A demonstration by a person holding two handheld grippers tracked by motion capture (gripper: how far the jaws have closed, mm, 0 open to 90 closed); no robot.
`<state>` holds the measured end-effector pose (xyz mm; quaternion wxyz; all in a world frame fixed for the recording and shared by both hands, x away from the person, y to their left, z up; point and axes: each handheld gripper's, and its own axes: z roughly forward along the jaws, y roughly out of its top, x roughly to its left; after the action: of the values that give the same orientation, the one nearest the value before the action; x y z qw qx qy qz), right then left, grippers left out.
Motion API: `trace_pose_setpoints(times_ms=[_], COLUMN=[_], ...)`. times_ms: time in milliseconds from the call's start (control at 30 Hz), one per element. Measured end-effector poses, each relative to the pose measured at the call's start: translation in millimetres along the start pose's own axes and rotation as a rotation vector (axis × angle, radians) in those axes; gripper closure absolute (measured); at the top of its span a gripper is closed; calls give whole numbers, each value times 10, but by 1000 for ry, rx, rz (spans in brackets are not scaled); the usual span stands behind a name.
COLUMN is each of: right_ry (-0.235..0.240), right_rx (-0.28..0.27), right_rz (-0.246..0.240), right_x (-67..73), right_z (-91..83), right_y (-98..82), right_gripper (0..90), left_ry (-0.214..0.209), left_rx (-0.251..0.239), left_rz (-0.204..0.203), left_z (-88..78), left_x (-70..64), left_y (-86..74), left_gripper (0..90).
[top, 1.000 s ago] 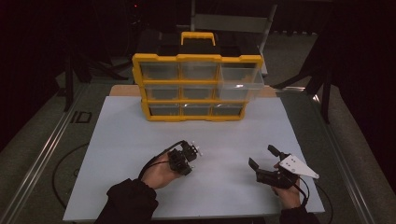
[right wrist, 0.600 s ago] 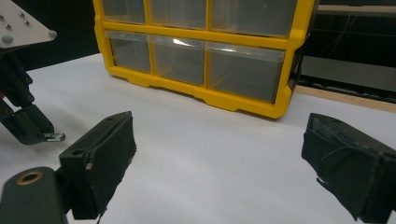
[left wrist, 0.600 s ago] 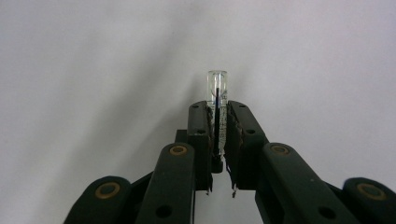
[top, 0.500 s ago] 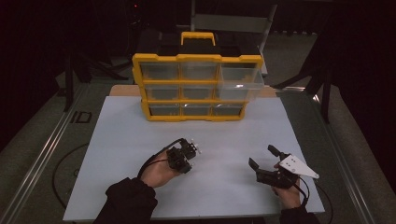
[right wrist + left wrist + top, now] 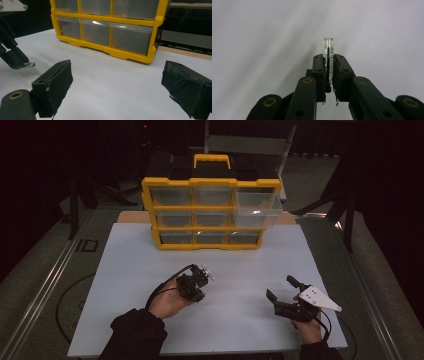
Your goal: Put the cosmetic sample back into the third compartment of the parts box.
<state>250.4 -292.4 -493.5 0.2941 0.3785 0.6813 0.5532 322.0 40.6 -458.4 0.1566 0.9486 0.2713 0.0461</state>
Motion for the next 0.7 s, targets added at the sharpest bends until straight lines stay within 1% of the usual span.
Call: trace_pose_setpoints(times_ms=[67, 333, 700], right_ry=[0, 0, 2], right_rx=[0, 0, -1], right_rz=[-1, 0, 1], right_x=[2, 1, 2], right_z=[1, 0, 0], right_y=[0, 0, 0], right_gripper=[95, 95, 94], left_ry=[1, 1, 4], left_rx=[-5, -23, -50], left_rz=[4, -7, -8], left_z=[-19, -75, -178], left_x=[8, 35, 69], left_y=[3, 10, 39], left_gripper=[810, 810, 810])
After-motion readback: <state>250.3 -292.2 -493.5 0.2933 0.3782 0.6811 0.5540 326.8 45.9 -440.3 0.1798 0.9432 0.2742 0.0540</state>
